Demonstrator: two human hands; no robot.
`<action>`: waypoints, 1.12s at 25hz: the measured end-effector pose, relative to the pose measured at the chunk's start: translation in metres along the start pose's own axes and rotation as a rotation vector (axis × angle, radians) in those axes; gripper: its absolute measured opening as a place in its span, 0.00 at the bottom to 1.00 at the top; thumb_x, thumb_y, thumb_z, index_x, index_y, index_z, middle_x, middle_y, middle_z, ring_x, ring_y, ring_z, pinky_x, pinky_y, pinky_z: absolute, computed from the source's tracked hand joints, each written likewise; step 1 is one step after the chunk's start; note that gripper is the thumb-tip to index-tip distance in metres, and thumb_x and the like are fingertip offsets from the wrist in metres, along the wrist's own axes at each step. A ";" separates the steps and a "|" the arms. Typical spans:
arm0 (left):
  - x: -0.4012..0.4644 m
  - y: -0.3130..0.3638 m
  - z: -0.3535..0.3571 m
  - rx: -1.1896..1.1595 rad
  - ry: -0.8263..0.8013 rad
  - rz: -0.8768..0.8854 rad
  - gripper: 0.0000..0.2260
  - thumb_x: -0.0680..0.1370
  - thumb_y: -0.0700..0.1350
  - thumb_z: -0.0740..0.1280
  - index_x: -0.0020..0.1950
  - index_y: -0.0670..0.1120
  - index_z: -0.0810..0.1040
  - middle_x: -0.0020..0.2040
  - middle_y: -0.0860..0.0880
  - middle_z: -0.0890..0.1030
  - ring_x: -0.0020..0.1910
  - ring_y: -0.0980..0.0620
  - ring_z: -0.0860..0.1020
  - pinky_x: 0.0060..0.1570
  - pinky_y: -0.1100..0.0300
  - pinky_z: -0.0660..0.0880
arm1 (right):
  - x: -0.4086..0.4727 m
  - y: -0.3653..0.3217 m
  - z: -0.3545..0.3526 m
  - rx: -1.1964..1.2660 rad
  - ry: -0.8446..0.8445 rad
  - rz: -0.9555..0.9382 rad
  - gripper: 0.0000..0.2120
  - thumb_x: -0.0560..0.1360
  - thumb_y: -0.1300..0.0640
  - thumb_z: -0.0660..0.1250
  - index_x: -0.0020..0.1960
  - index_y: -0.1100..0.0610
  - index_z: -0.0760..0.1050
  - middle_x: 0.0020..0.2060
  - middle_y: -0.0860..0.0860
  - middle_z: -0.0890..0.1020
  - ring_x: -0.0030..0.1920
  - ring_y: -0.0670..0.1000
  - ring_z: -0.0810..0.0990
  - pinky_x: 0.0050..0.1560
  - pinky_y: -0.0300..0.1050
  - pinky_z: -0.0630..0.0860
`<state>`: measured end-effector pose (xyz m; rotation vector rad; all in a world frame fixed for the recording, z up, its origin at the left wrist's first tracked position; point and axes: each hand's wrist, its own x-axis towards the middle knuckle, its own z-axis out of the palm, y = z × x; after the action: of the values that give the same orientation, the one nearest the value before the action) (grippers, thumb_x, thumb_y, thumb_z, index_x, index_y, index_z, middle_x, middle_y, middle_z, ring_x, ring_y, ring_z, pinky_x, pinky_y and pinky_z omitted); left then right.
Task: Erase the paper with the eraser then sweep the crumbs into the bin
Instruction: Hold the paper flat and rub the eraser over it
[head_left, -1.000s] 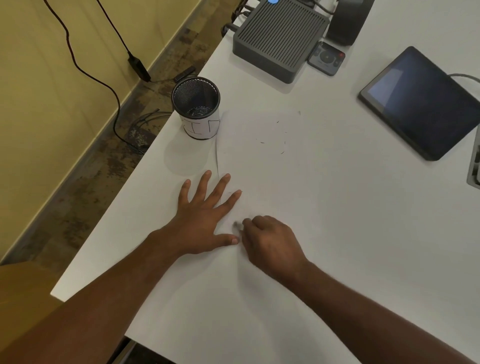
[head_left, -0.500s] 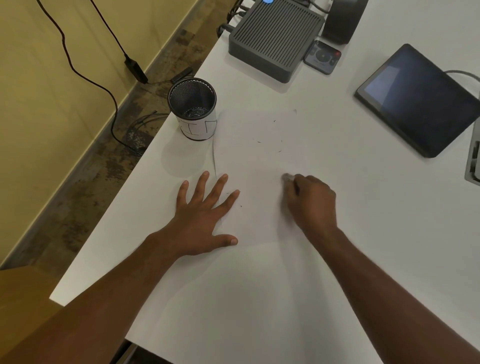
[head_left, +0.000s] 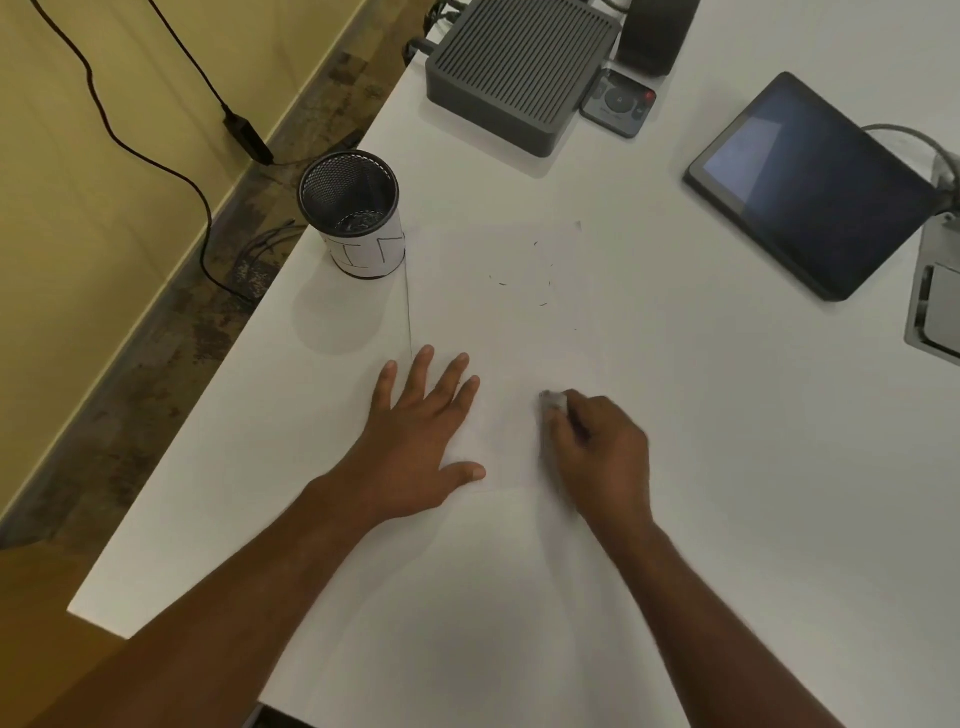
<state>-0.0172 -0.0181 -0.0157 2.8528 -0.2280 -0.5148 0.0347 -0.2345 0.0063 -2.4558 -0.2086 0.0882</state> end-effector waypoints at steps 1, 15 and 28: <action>0.001 0.000 0.002 0.005 -0.016 -0.006 0.42 0.75 0.73 0.48 0.82 0.51 0.44 0.81 0.53 0.36 0.78 0.45 0.31 0.75 0.38 0.35 | -0.007 -0.006 0.006 -0.054 -0.007 -0.064 0.13 0.78 0.53 0.66 0.36 0.50 0.69 0.30 0.45 0.71 0.32 0.46 0.69 0.35 0.38 0.62; 0.001 0.000 0.004 0.033 -0.056 -0.023 0.43 0.74 0.75 0.47 0.81 0.53 0.37 0.79 0.54 0.29 0.76 0.46 0.27 0.75 0.37 0.35 | -0.026 -0.009 0.029 -0.216 -0.074 -0.396 0.12 0.78 0.56 0.66 0.37 0.58 0.76 0.30 0.53 0.75 0.31 0.56 0.73 0.31 0.47 0.69; 0.001 0.001 0.004 0.013 -0.053 -0.036 0.43 0.73 0.75 0.46 0.81 0.53 0.38 0.79 0.55 0.29 0.76 0.47 0.27 0.75 0.38 0.34 | 0.036 0.021 -0.009 -0.274 0.167 -0.118 0.18 0.78 0.53 0.65 0.31 0.56 0.70 0.25 0.50 0.71 0.28 0.55 0.72 0.28 0.46 0.70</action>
<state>-0.0176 -0.0196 -0.0197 2.8629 -0.1899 -0.5984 0.0742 -0.2501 -0.0005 -2.6985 -0.3088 -0.2095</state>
